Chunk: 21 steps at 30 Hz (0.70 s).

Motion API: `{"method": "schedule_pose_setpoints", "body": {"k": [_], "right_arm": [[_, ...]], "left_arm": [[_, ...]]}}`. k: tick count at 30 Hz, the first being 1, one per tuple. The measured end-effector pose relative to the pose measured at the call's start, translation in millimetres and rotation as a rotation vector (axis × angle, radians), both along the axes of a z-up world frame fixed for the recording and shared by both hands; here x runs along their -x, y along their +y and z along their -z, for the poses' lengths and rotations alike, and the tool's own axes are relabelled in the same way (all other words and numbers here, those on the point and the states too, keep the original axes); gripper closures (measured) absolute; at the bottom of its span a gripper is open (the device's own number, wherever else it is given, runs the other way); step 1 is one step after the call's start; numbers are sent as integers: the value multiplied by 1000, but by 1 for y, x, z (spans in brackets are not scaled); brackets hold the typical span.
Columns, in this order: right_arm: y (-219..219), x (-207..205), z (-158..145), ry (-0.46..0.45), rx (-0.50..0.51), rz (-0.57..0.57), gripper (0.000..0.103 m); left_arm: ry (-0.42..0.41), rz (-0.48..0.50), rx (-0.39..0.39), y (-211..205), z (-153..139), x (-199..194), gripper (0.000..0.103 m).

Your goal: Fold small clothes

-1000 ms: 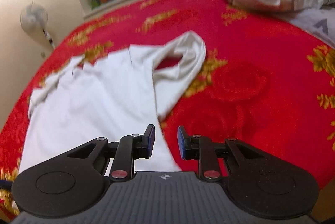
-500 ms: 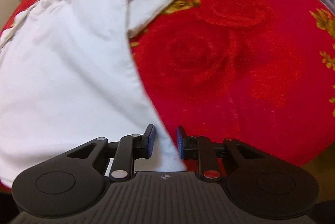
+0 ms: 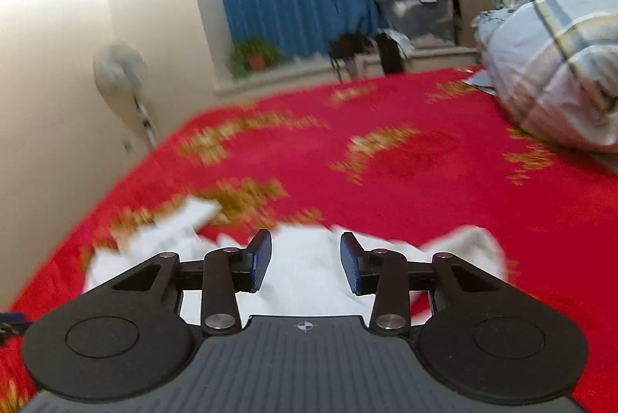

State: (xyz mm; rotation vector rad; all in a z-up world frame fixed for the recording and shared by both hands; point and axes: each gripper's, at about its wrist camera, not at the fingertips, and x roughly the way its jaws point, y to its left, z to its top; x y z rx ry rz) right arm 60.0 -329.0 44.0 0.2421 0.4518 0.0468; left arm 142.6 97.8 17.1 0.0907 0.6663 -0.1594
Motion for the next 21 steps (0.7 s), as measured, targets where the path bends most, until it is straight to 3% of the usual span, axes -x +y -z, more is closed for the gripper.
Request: {"method": "schedule_pose_setpoints", "body": {"k": [3, 5, 9, 12, 15, 17, 18, 19, 21], "right_arm": [[16, -19, 27, 139, 43, 18, 62], [17, -31, 36, 177, -21, -33, 64], [20, -46, 38, 201, 27, -81, 64], [18, -50, 38, 239, 36, -84, 64], [18, -63, 43, 278, 8, -115, 64], [21, -67, 48, 285, 29, -129, 64], [21, -70, 50, 287, 39, -132, 64], [21, -73, 52, 291, 46, -131, 64], [19, -79, 57, 305, 43, -124, 64]], "left_arm": [[15, -24, 34, -34, 2, -58, 54], [30, -56, 51, -50, 10, -104, 54], [104, -123, 61, -86, 39, -200, 52], [167, -170, 2, -107, 66, -253, 33], [216, -209, -45, -118, 96, -289, 33], [271, -204, -95, -117, 115, -303, 51], [282, -204, -152, -115, 122, -307, 81], [281, -191, -195, -111, 122, -307, 95], [207, -170, -196, -88, 103, -294, 98]]}}
